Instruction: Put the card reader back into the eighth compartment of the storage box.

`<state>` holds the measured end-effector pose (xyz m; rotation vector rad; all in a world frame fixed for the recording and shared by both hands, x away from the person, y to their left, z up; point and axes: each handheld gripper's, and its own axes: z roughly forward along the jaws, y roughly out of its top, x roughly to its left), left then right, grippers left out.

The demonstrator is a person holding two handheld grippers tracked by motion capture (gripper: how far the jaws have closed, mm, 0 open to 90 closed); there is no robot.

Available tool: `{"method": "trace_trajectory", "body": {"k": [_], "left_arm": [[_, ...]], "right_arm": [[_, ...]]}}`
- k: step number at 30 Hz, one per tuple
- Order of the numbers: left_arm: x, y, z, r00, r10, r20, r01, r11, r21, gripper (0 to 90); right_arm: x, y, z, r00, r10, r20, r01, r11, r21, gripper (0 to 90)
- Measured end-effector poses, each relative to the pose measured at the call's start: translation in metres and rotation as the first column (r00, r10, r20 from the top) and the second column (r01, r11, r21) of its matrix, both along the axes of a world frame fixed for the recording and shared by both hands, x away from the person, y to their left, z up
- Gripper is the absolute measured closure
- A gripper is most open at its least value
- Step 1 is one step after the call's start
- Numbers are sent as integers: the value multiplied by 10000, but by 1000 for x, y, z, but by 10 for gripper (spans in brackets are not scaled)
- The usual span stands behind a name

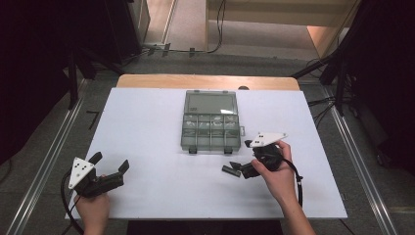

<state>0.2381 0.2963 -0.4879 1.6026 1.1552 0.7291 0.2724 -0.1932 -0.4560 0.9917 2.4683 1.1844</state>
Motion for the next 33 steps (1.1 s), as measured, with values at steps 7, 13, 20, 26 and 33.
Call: {"method": "trace_trajectory", "body": {"k": [7,13,20,26,33], "left_arm": [[0,0,0,10000,-13,-1,13,10000,-4,4],[0,0,0,10000,-6,-6,6,10000,-9,4],[0,0,0,10000,2,-9,-2,10000,-23,4],[0,0,0,10000,5,-14,-5,10000,-23,4],[0,0,0,10000,-5,-6,5,10000,-13,3]], "right_arm": [[1,5,-6,9994,159,-313,-164,9998,-148,63],[1,7,-12,9991,162,-382,-170,9997,-194,176],[2,12,-21,9962,325,-811,-361,9984,-437,187],[5,13,-29,9890,512,-1385,-585,9971,-489,330],[6,16,-37,9781,763,-1938,-883,9946,-542,481]]}}
